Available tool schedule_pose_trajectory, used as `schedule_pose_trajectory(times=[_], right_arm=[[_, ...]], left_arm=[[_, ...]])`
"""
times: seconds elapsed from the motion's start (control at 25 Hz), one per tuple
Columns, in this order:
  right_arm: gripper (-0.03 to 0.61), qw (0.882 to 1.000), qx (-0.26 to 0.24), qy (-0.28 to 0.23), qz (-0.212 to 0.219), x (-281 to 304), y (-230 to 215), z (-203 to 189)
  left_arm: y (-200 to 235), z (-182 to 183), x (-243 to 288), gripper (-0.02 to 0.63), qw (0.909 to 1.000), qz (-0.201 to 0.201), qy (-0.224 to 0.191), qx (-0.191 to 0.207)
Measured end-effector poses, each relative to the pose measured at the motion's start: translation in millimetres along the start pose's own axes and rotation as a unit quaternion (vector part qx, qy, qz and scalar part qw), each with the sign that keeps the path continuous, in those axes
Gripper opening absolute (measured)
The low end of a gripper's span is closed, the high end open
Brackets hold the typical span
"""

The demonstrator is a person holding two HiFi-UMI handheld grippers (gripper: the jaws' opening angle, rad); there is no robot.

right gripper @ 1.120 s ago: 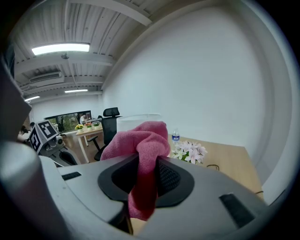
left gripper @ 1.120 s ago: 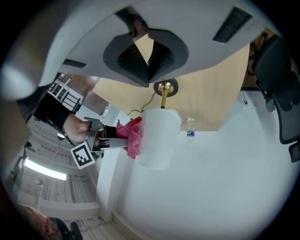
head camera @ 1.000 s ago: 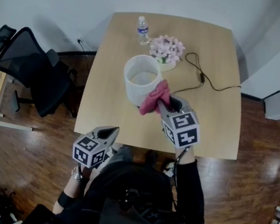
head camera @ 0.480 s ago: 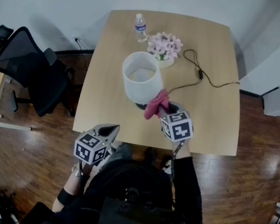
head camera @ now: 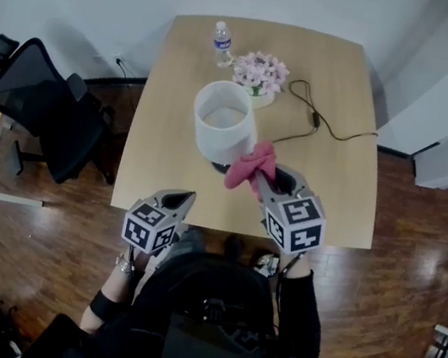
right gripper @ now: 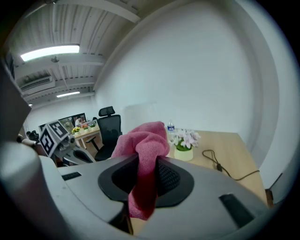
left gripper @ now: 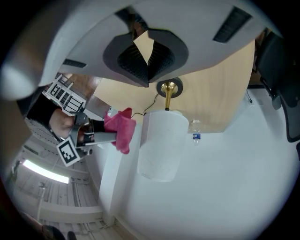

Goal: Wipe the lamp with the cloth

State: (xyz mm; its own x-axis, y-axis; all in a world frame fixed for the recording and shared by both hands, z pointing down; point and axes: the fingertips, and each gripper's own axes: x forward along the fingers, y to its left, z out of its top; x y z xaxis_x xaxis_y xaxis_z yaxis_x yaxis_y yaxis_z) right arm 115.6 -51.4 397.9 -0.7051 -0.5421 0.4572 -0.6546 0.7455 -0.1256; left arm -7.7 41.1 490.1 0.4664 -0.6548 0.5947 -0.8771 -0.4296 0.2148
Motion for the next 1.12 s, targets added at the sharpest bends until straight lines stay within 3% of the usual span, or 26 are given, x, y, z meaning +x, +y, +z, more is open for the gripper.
schedule_pose_trajectory(times=[0.2,0.4,0.72,1.12], right_arm=[[0.078,0.997,-0.042,-0.058,0.019,-11.1,27.6,62.4],[0.078,0.997,-0.052,-0.053,0.025,13.8,36.4,70.5],[0.078,0.999,-0.035,-0.005,0.007,40.4,33.4,22.3],[0.078,0.995,0.036,0.077,-0.057,78.6,22.9,-69.2]], left_arm=[[-3.6,1.4,1.2,0.002,1.0000,-0.001,-0.004,0.000],[-5.6,0.7,-3.9,0.002,1.0000,0.008,0.001,0.002],[2.2,-8.9,-12.6,0.002,1.0000,0.002,0.005,-0.001],[35.5,-6.9,-25.6,0.002,0.9984,-0.036,0.018,0.040]])
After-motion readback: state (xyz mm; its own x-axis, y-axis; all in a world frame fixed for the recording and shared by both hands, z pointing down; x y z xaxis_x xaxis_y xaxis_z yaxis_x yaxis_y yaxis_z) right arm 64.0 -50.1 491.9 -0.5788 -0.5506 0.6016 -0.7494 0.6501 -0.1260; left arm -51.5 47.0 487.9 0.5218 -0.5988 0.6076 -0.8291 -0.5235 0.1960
